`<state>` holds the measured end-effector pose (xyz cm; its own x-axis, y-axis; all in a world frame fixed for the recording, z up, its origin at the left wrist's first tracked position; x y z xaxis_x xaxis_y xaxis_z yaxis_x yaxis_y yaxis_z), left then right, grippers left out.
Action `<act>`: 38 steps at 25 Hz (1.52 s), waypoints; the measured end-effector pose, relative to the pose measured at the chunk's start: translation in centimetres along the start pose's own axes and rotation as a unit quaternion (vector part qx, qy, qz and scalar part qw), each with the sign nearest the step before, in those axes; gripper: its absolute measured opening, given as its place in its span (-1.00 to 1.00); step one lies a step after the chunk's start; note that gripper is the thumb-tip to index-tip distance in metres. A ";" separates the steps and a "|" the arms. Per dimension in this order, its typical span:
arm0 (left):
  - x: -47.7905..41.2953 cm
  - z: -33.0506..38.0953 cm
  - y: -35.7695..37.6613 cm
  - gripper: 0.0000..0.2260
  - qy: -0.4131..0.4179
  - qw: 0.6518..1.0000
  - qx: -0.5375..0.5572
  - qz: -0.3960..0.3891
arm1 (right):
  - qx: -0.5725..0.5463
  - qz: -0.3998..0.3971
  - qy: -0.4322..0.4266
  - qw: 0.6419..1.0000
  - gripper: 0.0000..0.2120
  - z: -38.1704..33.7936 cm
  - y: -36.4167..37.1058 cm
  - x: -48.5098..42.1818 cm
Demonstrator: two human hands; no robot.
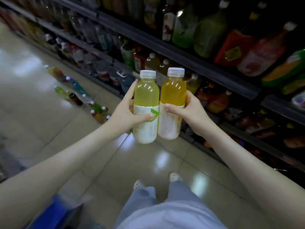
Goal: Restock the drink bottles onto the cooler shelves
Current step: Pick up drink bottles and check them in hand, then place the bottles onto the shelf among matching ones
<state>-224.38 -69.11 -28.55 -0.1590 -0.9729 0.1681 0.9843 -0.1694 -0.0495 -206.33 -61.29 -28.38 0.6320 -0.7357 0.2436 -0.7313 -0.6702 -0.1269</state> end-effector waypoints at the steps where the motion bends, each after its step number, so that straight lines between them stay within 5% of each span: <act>1: 1.0 -0.4 -2.1 -0.13 -0.007 1.000 0.004 0.001 | -0.009 -0.015 0.008 1.000 -0.47 -0.1 2.1 -1.4; 8: 4.7 -3.9 -16.9 -0.30 -0.098 0.992 0.032 0.067 | -0.026 -0.099 0.046 0.994 -0.59 -2.8 13.6 -12.8; 21: -0.4 -3.3 -57.3 -0.38 -0.097 0.988 0.117 0.006 | -0.044 -0.159 0.009 0.986 -0.80 -15.2 34.2 -46.1; 29: -5.9 -2.1 -78.6 -0.66 -0.099 0.986 0.090 -0.095 | -0.058 -0.054 0.007 0.997 -0.73 -21.6 43.5 -61.5; 38: -13.5 3.8 -94.2 -0.44 -0.081 0.966 -0.005 -0.245 | -0.132 0.146 -0.030 0.980 -0.61 -29.3 48.9 -71.1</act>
<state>-314.61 -39.40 -22.44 -0.5906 -0.7385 0.3252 0.7932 -0.6054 0.0657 -294.60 -38.87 -23.70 0.3932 -0.9025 0.1756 -0.9194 -0.3866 0.0716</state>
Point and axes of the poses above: each hand's wrist, its own x-axis away from the middle knuckle, its own y-axis out of the palm, z = x × y, the point moved 4 cm from there along -x, towards the middle knuckle, and after that the axes turned 14 degrees about -z, right-handed, at the moved point
